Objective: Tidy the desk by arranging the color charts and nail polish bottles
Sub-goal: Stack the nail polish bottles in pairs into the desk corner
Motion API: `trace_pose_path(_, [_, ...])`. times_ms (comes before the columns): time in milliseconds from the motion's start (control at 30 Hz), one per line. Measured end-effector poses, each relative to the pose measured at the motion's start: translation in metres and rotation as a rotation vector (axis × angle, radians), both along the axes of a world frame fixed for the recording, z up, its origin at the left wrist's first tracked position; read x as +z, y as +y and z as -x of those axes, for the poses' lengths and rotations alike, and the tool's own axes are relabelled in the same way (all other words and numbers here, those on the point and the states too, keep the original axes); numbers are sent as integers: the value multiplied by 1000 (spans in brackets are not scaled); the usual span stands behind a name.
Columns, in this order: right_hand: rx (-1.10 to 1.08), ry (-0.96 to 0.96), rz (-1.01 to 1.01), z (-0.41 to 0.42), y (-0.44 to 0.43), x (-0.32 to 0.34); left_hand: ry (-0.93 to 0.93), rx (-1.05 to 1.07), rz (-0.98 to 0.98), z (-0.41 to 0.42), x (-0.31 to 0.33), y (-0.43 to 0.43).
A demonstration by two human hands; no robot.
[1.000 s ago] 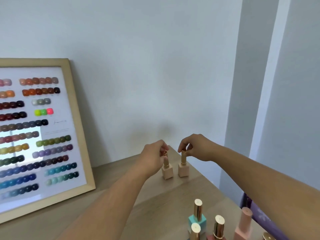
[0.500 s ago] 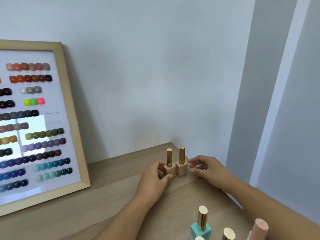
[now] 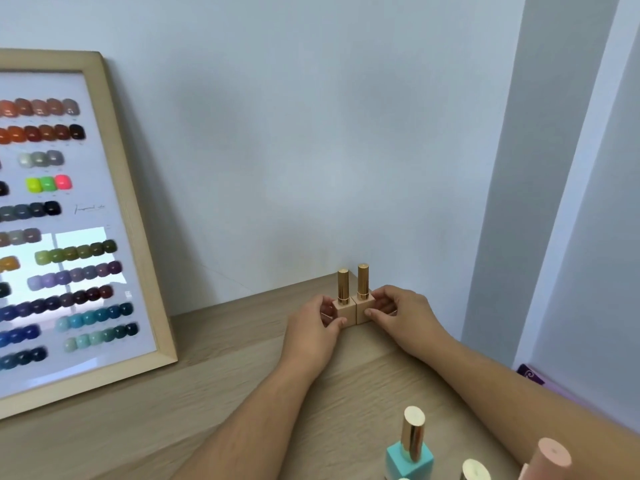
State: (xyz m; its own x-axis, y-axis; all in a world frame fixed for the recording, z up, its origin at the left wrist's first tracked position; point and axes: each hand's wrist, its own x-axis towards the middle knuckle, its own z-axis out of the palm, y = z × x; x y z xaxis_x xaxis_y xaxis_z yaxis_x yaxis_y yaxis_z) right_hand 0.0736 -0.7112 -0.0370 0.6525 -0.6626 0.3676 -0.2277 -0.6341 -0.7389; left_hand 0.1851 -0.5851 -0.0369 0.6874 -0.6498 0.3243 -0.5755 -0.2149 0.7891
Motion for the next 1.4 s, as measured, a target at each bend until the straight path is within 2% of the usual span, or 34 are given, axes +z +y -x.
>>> trace_pose_path(367, [-39,49,83,-41,-24,1,-33,68,7,-32,1,-32])
trace_pose_path(767, [-30,33,99,-40,-22,0,7,85,19,-36,-3,-35])
trace_pose_path(1000, [-8,17,129,16,6,2,58,66,1,-16,2,5])
trace_pose_path(1200, [-84,-61,53,95,35,3,107,-68,-32,27,6,71])
trace_pose_path(1400, [-162,-227,-120,161,73,4,206,-193,69,77,7,125])
